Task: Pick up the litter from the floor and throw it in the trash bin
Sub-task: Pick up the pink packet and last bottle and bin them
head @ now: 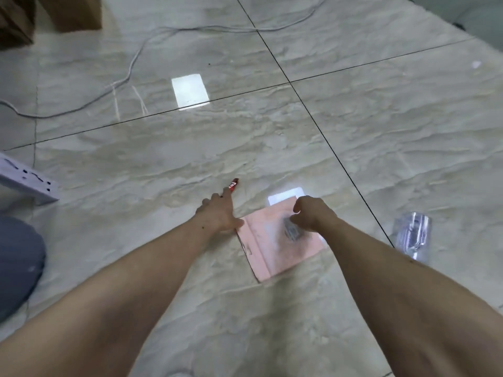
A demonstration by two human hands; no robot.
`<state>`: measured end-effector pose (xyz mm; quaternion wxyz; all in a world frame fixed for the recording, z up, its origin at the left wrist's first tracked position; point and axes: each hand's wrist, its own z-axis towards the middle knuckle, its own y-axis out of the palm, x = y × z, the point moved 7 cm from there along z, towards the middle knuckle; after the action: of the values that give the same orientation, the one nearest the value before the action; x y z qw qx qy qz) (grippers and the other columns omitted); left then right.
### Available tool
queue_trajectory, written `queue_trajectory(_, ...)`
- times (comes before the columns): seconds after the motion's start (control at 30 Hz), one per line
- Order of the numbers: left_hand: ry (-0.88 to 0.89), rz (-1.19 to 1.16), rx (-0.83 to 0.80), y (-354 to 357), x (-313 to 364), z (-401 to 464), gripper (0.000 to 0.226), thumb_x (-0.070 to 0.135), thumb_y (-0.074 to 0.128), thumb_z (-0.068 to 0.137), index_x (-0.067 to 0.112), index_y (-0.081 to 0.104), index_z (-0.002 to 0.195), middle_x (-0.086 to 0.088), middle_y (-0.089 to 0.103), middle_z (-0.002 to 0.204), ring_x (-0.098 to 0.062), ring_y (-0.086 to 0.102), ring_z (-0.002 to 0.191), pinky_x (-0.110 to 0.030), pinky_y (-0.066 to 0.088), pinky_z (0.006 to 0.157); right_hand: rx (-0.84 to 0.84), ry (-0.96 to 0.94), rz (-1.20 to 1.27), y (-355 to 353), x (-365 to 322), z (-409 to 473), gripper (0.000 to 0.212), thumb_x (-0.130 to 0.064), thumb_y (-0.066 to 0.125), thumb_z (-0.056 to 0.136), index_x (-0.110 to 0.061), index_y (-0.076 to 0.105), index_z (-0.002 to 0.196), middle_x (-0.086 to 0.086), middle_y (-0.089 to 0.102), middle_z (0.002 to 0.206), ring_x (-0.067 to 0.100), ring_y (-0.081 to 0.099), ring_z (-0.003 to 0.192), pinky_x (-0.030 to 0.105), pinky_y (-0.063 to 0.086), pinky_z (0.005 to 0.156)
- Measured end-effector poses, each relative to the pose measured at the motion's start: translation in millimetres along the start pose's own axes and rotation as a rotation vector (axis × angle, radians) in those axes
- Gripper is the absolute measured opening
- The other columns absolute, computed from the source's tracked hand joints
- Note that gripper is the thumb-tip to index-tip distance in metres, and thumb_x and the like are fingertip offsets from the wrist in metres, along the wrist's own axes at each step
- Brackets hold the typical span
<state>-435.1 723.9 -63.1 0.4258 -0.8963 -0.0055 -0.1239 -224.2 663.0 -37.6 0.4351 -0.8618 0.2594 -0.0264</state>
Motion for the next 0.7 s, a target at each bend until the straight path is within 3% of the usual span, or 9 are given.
queue_trajectory(0.13, 0.169, 0.053, 0.062, 20.9, 41.4, 4.8, 0.112, 0.055, 0.073, 0.071, 0.03, 0.001, 0.153, -0.01, 0.041, 0.136, -0.034, 0.039, 0.125, -0.046, 0.04, 0.093, 0.067, 0.083, 0.041, -13.5, 28.3, -1.3, 0.033, -0.017, 0.056, 0.087, -0.013, 0.06, 0.119, 0.006, 0.06, 0.122, 0.027, 0.059, 0.111, 0.03, 0.045, 0.08)
queue_trajectory(0.33, 0.257, 0.223, 0.115, 39.4, 104.0, -3.0, 0.114, 0.057, 0.078, 0.061, 0.01, 0.019, 0.146, -0.009, 0.041, 0.134, -0.03, 0.044, 0.121, -0.043, 0.043, 0.086, 0.15, 0.215, 0.056, -28.3, 91.2, -21.6, 0.038, -0.02, 0.061, 0.086, -0.017, 0.056, 0.123, 0.005, 0.057, 0.127, 0.026, 0.056, 0.116, 0.032, 0.045, 0.086)
queue_trajectory(0.47, 0.242, 0.36, 0.155, 46.2, 128.4, -5.9, 0.092, 0.039, 0.081, 0.065, 0.005, 0.032, 0.135, -0.007, 0.044, 0.127, -0.027, 0.048, 0.116, -0.039, 0.045, 0.081, 0.242, 0.311, 0.075, -28.7, 133.0, -38.6, 0.045, -0.015, 0.061, 0.085, -0.012, 0.048, 0.128, 0.009, 0.052, 0.131, 0.029, 0.05, 0.122, 0.034, 0.043, 0.084)
queue_trajectory(0.57, 0.237, 0.419, 0.156, 54.1, 135.8, -2.3, 0.069, 0.025, 0.077, 0.073, 0.008, 0.04, 0.129, -0.008, 0.044, 0.125, -0.026, 0.049, 0.116, -0.038, 0.046, 0.084, 0.3, 0.409, 0.041, -25.9, 164.2, -52.3, 0.055, -0.022, 0.067, 0.083, -0.011, 0.041, 0.13, 0.012, 0.044, 0.135, 0.031, 0.041, 0.129, 0.04, 0.043, 0.093)
queue_trajectory(0.7, 0.23, 0.428, 0.118, 60.9, 138.1, 4.8, 0.056, 0.023, 0.073, 0.074, 0.012, 0.049, 0.123, -0.007, 0.056, 0.12, -0.027, 0.056, 0.113, -0.036, 0.048, 0.081, 0.315, 0.575, 0.065, -17.5, 198.7, -68.9, 0.076, -0.031, 0.077, 0.075, -0.016, 0.034, 0.136, 0.012, 0.033, 0.14, 0.031, 0.033, 0.131, 0.04, 0.037, 0.1)
